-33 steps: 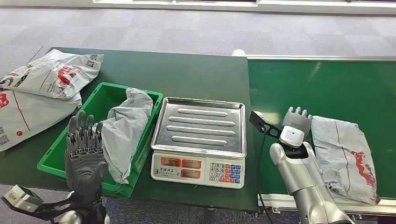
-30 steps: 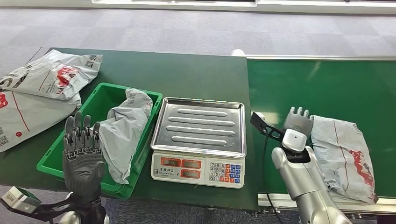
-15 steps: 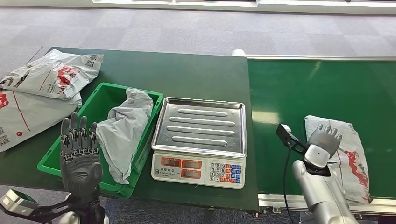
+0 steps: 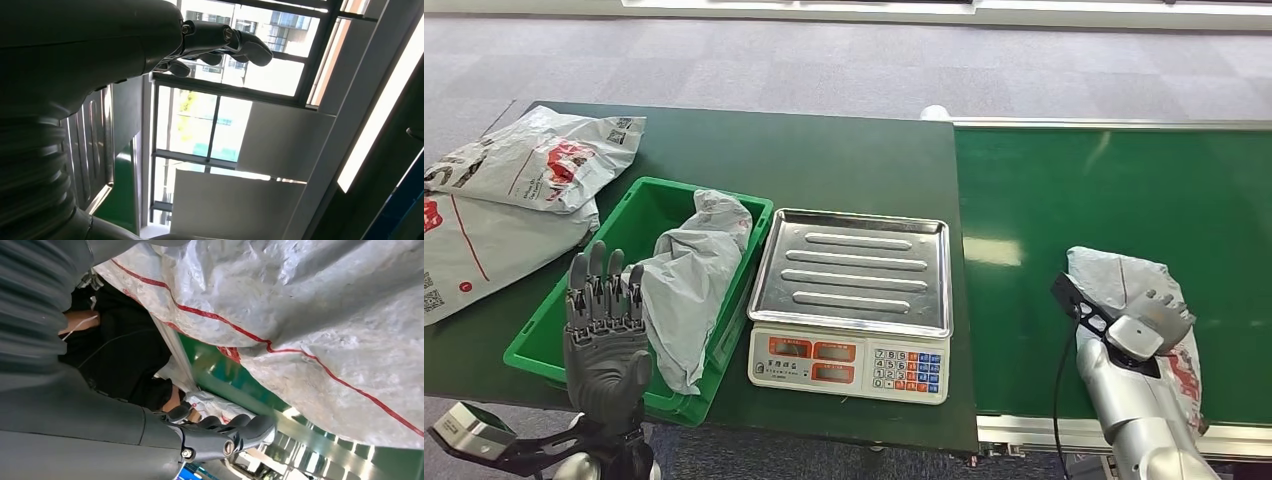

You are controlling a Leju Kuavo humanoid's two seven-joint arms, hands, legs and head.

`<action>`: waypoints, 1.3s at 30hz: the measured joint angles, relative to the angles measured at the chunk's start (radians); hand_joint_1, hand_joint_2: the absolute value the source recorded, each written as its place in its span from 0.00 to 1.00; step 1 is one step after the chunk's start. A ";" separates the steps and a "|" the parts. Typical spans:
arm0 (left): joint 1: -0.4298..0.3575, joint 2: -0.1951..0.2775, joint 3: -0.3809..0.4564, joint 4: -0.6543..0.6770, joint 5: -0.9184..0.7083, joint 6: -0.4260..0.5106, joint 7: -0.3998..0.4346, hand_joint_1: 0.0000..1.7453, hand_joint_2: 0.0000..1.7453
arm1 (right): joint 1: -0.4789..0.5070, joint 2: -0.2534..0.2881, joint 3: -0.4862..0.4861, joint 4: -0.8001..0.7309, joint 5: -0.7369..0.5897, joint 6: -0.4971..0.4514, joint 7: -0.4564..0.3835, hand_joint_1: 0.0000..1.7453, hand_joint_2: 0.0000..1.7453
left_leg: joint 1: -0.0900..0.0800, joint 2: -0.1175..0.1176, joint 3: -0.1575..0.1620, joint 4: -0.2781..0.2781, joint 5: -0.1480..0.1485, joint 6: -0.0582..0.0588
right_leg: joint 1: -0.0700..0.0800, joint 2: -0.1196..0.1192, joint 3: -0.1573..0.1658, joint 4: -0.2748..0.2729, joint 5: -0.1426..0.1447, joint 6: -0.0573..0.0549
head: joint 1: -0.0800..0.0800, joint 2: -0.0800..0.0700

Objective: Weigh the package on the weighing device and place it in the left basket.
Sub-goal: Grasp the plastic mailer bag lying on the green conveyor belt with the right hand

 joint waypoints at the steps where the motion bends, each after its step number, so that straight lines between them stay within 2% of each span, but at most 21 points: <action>1: 0.000 0.000 0.001 0.000 -0.001 -0.007 0.003 0.00 1.00 | 0.005 0.001 -0.007 -0.002 0.001 0.012 0.000 0.00 1.00 | 0.000 0.000 0.000 0.000 0.000 0.000 | 0.000 0.000 0.000 0.000 0.000 0.000 | 0.000 0.000; 10: -0.002 -0.002 0.010 -0.001 -0.014 -0.038 0.022 0.00 1.00 | 0.097 0.032 -0.091 -0.107 -0.013 0.121 -0.059 0.00 1.00 | 0.000 -0.001 0.000 0.000 0.000 0.000 | 0.000 -0.001 0.000 0.000 -0.001 0.001 | 0.000 0.000; 15: 0.000 -0.003 0.014 -0.016 -0.025 -0.040 0.023 0.00 1.00 | 0.151 0.052 -0.125 -0.161 -0.054 0.177 -0.237 0.00 1.00 | 0.000 0.000 0.001 0.000 -0.001 0.001 | 0.000 -0.001 0.001 0.000 -0.001 0.001 | 0.000 0.000; 17: 0.002 -0.003 0.018 -0.025 -0.026 -0.042 0.023 0.00 1.00 | 0.174 0.059 -0.133 -0.179 -0.067 0.178 -0.275 0.02 1.00 | 0.000 0.000 0.001 0.000 -0.001 0.001 | 0.000 0.000 0.002 0.000 -0.001 0.001 | 0.000 0.000; 21: 0.004 -0.004 0.026 -0.037 -0.028 -0.056 0.025 0.00 1.00 | 0.215 0.069 -0.149 -0.221 -0.082 0.194 -0.348 1.00 1.00 | 0.000 0.000 0.003 0.000 -0.001 0.001 | 0.001 -0.001 0.003 0.000 -0.002 0.001 | 0.000 0.000; 24: 0.006 -0.005 0.032 -0.044 -0.030 -0.064 0.028 0.00 1.00 | 0.254 0.082 -0.153 -0.268 -0.088 0.211 -0.413 1.00 1.00 | 0.000 0.000 0.003 0.000 -0.002 0.001 | 0.001 0.000 0.004 0.000 -0.002 0.001 | 0.000 0.000; 27: 0.008 -0.006 0.038 -0.051 -0.031 -0.070 0.030 0.00 1.00 | 0.277 0.093 -0.154 -0.306 -0.091 0.213 -0.444 1.00 1.00 | 0.000 0.001 0.003 0.000 -0.002 0.001 | 0.000 0.000 0.003 0.000 -0.002 0.001 | 0.000 0.000; 39: 0.009 -0.008 0.044 -0.061 -0.031 -0.072 0.045 0.00 1.00 | 0.312 0.128 -0.154 -0.400 -0.058 0.215 -0.431 1.00 1.00 | 0.000 0.001 0.003 0.000 -0.002 0.001 | 0.000 0.000 0.003 0.000 -0.002 0.001 | 0.000 0.000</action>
